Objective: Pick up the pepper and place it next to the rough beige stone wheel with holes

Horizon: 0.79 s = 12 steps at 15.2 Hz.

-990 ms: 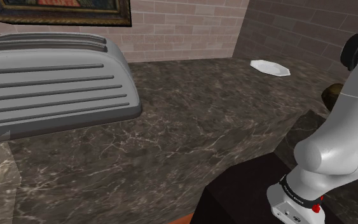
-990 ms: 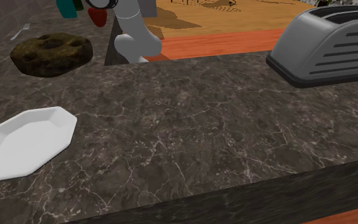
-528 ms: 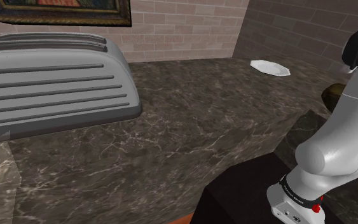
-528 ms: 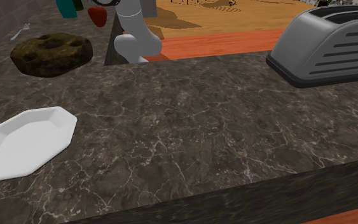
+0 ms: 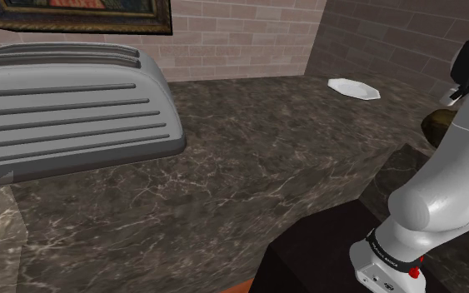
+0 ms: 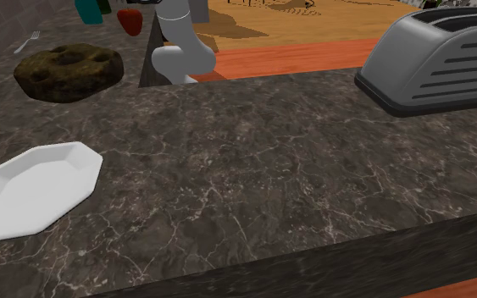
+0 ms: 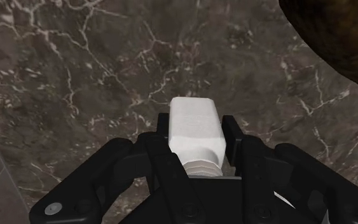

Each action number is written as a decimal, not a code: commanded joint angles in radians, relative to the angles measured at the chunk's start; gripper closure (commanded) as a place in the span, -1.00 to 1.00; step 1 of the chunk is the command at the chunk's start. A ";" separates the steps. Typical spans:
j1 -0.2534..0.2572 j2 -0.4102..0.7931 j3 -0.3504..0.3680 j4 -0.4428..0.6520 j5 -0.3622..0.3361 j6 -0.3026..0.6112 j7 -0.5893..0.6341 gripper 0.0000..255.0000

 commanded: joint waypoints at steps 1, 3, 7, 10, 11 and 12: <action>0.009 -0.005 -0.001 -0.028 -0.004 0.026 -0.004 1.00; 0.018 -0.009 -0.002 -0.059 -0.006 0.053 -0.009 1.00; 0.026 -0.012 -0.001 -0.093 -0.006 0.085 -0.016 1.00; 0.026 -0.012 -0.001 -0.093 -0.006 0.085 -0.016 1.00; 0.026 -0.012 -0.001 -0.093 -0.006 0.085 -0.016 1.00; 0.026 -0.012 -0.001 -0.093 -0.006 0.085 -0.016 1.00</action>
